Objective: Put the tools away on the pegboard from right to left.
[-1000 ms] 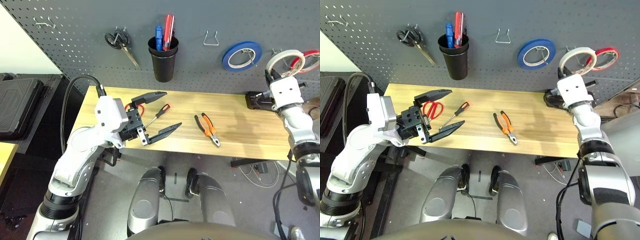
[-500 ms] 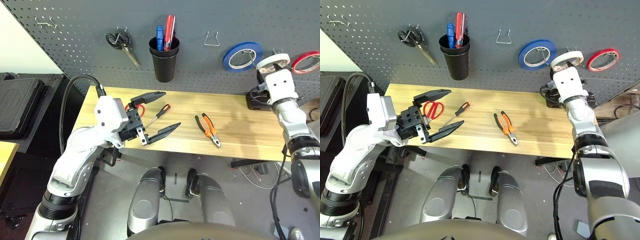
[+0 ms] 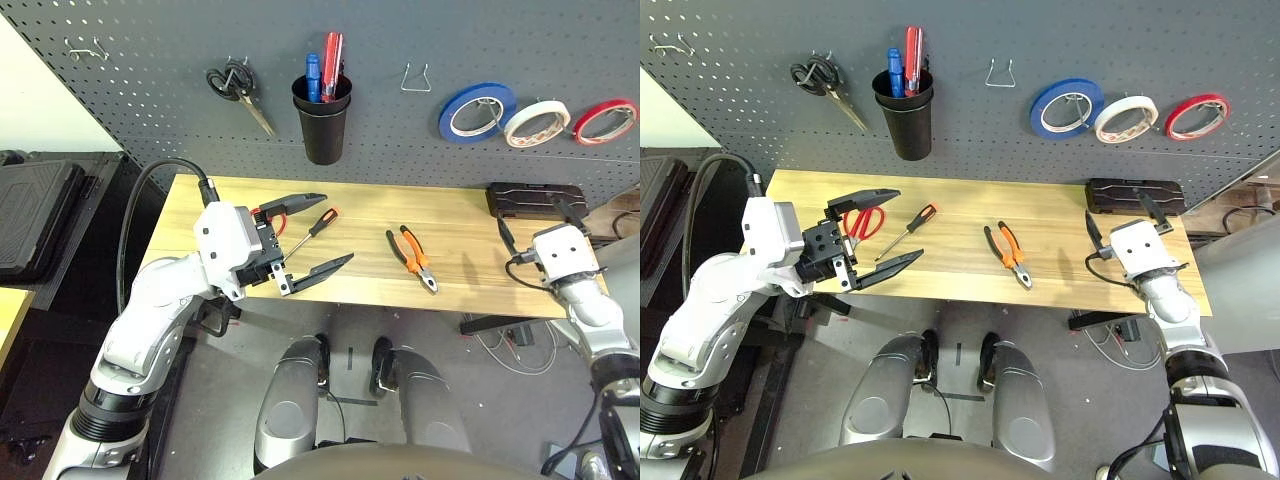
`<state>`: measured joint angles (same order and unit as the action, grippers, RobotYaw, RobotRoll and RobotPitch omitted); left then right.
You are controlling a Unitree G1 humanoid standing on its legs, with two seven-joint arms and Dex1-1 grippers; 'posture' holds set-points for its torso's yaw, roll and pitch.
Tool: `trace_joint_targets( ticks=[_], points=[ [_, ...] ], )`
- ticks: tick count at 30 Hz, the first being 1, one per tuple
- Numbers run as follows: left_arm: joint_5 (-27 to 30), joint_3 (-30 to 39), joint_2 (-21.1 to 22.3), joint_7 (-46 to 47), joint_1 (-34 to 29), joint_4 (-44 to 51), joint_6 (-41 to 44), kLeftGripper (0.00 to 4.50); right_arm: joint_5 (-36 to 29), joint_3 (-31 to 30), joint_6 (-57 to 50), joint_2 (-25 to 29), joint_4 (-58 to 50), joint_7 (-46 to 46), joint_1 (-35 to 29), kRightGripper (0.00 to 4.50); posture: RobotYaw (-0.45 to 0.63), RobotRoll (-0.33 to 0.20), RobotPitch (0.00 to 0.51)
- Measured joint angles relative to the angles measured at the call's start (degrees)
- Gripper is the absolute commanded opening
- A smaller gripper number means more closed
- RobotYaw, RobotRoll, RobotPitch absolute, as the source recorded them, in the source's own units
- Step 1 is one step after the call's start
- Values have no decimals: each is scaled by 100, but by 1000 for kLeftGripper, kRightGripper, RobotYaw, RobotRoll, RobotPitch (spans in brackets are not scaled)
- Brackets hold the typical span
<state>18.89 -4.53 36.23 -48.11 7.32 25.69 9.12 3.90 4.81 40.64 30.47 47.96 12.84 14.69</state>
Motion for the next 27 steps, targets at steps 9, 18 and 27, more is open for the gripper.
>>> trace_joint_targets(
  ticks=[9,18,27],
  points=[
    [-849,-365,386,-61,-112,-471,-2,4500,-434,-162,-2680,-453,-1988,744,-330,4456,251,0,213],
    [-1260,-584,423,-64,-114,-645,80,4500,-479,-672,-6041,-543,-3679,1166,-260,4456,252,0,232],
    [-1371,-699,426,-85,-40,-645,269,4500,-398,-1125,-8286,-813,-4172,1186,398,4456,265,0,250]
  ],
)
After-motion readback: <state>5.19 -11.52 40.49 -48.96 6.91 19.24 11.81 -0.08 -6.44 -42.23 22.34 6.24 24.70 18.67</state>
